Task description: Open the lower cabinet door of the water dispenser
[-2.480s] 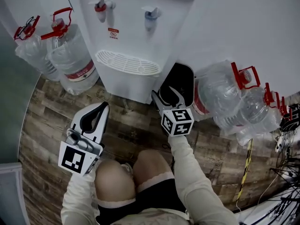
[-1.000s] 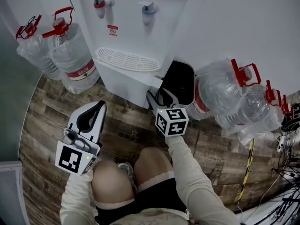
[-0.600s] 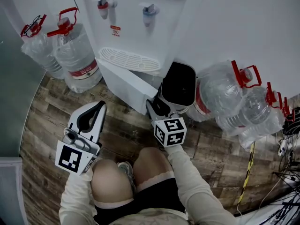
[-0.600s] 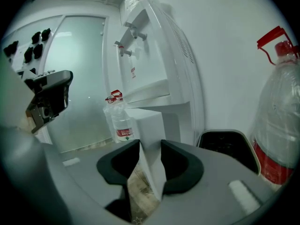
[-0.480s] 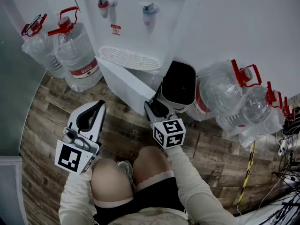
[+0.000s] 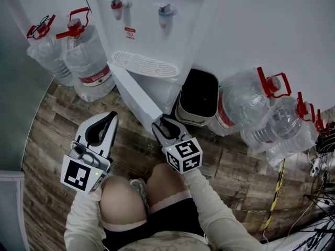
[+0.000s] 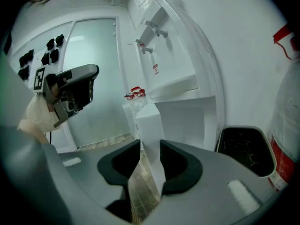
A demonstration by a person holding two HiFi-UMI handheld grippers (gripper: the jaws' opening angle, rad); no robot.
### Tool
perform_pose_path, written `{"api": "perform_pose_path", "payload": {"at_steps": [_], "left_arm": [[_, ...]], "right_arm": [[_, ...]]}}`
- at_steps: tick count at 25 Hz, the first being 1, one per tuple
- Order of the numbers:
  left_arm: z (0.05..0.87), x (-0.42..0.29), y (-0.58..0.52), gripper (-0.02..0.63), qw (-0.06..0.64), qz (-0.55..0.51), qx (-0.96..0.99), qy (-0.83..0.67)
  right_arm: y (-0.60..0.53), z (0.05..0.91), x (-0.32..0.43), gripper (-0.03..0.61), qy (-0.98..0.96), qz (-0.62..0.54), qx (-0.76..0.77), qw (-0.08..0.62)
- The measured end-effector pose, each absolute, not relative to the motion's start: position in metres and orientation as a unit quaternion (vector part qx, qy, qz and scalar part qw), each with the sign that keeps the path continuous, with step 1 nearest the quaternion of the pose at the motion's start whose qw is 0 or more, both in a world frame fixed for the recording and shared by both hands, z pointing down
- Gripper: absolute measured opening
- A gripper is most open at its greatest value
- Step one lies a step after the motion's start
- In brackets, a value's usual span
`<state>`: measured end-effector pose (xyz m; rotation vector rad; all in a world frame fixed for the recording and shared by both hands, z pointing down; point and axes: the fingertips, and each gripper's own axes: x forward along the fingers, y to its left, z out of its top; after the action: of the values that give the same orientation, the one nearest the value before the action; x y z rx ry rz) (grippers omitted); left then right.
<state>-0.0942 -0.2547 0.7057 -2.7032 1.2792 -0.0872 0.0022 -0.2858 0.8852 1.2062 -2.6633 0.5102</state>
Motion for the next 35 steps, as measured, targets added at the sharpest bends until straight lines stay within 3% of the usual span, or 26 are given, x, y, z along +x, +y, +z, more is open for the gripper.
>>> {"api": "perform_pose_path", "payload": {"at_steps": [14, 17, 18, 35], "left_arm": [[0.700, -0.093, -0.248, 0.003, 0.086, -0.032, -0.901, 0.425], [0.701, -0.095, -0.252, 0.003, 0.085, -0.027, -0.901, 0.424], [0.703, -0.095, -0.254, 0.003, 0.084, -0.026, -0.902, 0.423], [0.684, -0.102, -0.283, 0.003, 0.012, -0.059, -0.908, 0.414]], "right_arm": [[-0.281, 0.849, 0.018, 0.137, -0.894, 0.116, 0.431, 0.046], [-0.286, 0.829, 0.030, 0.016, -0.885, 0.097, 0.456, 0.026], [-0.289, 0.824, 0.032, 0.009, -0.883, 0.091, 0.461, 0.024], [-0.309, 0.735, 0.036, 0.009, -0.858, 0.057, 0.510, 0.008]]}}
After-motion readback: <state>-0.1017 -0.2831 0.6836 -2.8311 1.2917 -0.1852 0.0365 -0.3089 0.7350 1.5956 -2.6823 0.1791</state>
